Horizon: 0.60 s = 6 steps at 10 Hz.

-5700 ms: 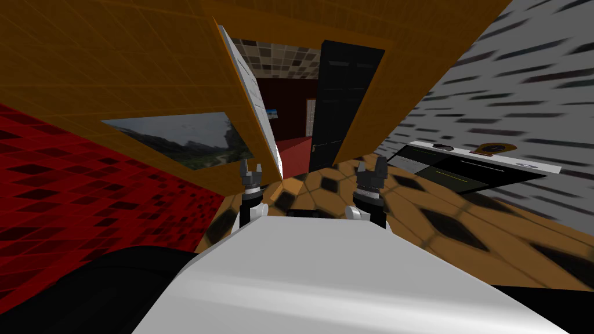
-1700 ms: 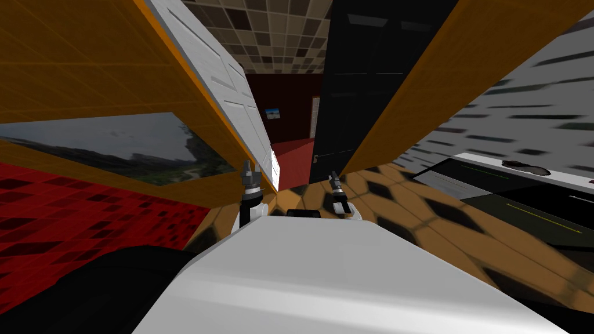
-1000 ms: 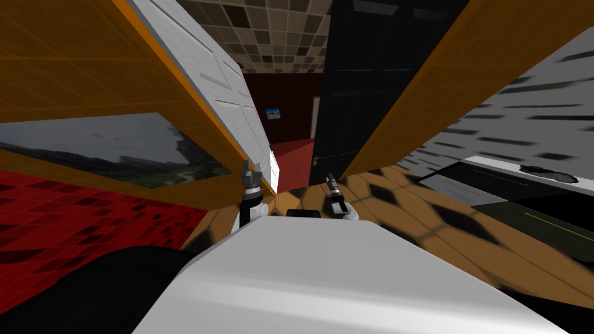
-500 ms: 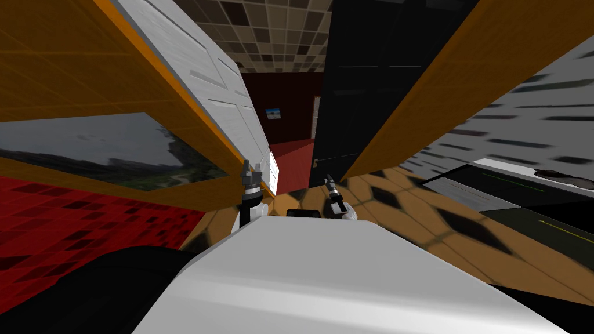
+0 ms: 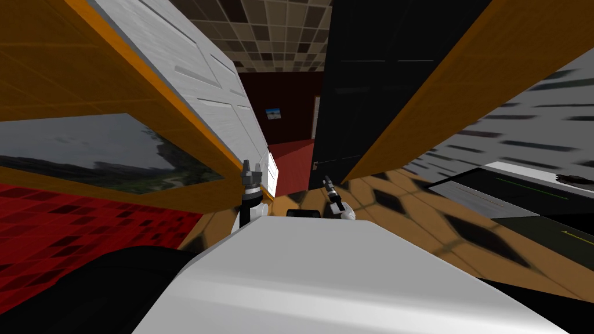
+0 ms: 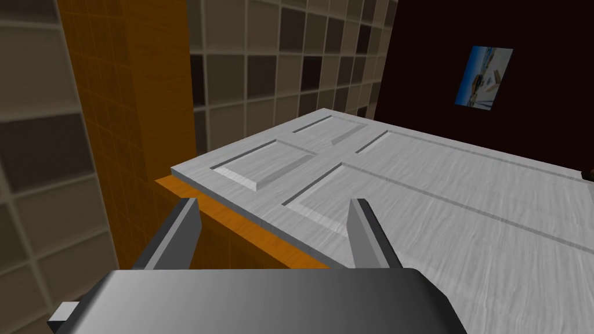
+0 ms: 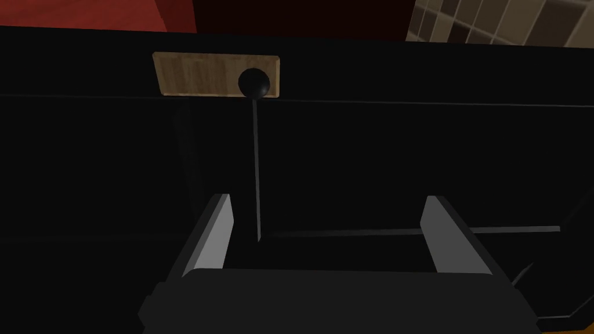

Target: Push the door open

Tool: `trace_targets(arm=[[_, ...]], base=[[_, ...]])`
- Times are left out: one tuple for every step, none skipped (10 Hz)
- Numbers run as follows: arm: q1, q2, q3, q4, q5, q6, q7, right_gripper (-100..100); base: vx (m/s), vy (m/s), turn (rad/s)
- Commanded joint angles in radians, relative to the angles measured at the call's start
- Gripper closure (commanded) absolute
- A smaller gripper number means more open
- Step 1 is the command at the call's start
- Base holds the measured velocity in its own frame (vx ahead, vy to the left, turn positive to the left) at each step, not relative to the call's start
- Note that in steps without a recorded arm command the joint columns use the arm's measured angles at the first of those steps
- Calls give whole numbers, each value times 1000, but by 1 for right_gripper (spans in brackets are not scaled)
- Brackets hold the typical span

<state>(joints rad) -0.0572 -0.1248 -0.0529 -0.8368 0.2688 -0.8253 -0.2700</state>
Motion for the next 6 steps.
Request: trace_targets(arm=[[-14, -1, 1, 36, 9, -6, -12, -100], [-22, -1, 1, 55, 12, -10, -17, -100], [-29, -1, 2, 71, 16, -13, -22, -100], [-42, -1, 2, 101, 22, -18, -30, -100], [-48, -1, 2, 116, 25, -20, -34, -100], [-48, -1, 2, 116, 25, -20, -34, -100]], base=[[135, -39, 20], [118, -44, 15], [91, -37, 15], [102, -28, 24], [106, -36, 15], [67, -30, 3]])
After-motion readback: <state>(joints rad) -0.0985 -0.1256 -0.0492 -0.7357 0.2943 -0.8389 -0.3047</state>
